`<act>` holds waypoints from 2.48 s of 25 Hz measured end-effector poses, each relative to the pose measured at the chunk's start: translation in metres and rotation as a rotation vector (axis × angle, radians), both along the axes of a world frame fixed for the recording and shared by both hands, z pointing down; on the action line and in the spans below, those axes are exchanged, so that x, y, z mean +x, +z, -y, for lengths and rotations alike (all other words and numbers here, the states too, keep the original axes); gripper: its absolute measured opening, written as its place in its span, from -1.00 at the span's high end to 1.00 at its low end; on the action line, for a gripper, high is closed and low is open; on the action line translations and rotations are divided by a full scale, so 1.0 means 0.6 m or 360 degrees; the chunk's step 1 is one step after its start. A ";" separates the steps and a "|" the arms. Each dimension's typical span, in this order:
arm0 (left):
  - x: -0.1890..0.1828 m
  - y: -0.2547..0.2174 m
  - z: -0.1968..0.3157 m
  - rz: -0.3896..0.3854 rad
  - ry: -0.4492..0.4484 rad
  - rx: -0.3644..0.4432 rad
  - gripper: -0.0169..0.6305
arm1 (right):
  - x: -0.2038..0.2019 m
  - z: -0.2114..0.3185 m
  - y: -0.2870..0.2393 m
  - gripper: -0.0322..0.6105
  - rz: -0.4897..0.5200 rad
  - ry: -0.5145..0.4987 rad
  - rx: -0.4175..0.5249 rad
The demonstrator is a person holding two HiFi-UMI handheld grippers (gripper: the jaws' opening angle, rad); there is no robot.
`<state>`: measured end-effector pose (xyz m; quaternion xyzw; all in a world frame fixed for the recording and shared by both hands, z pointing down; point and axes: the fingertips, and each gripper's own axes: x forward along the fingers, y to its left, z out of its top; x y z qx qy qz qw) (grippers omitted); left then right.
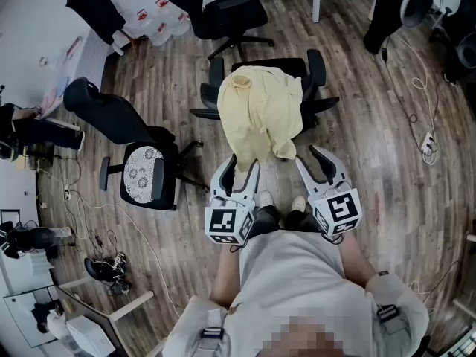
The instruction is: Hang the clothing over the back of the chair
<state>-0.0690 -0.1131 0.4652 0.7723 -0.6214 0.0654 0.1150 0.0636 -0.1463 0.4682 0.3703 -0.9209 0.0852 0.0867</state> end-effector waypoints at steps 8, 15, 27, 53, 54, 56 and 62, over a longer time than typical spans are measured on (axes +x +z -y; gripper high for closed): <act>0.000 -0.051 -0.017 0.0048 0.0002 0.0124 0.49 | -0.020 -0.026 -0.047 0.52 0.0032 -0.0034 0.0106; -0.014 -0.085 -0.032 0.0038 0.0106 0.0213 0.76 | -0.050 -0.051 -0.083 0.67 0.0033 0.0011 0.0195; -0.031 -0.082 -0.066 -0.0009 0.0250 0.0210 0.88 | -0.079 -0.102 -0.092 0.81 -0.0016 0.0101 0.0217; -0.015 -0.076 -0.071 -0.0008 0.0335 0.0186 0.89 | -0.087 -0.110 -0.080 0.84 -0.0122 0.0086 0.0219; -0.014 -0.076 -0.070 -0.0009 0.0333 0.0184 0.89 | -0.087 -0.109 -0.080 0.84 -0.0119 0.0085 0.0218; -0.013 -0.075 -0.069 -0.0010 0.0333 0.0182 0.89 | -0.086 -0.108 -0.080 0.84 -0.0119 0.0083 0.0215; -0.010 -0.074 -0.065 -0.0009 0.0334 0.0176 0.89 | -0.083 -0.103 -0.078 0.84 -0.0124 0.0077 0.0216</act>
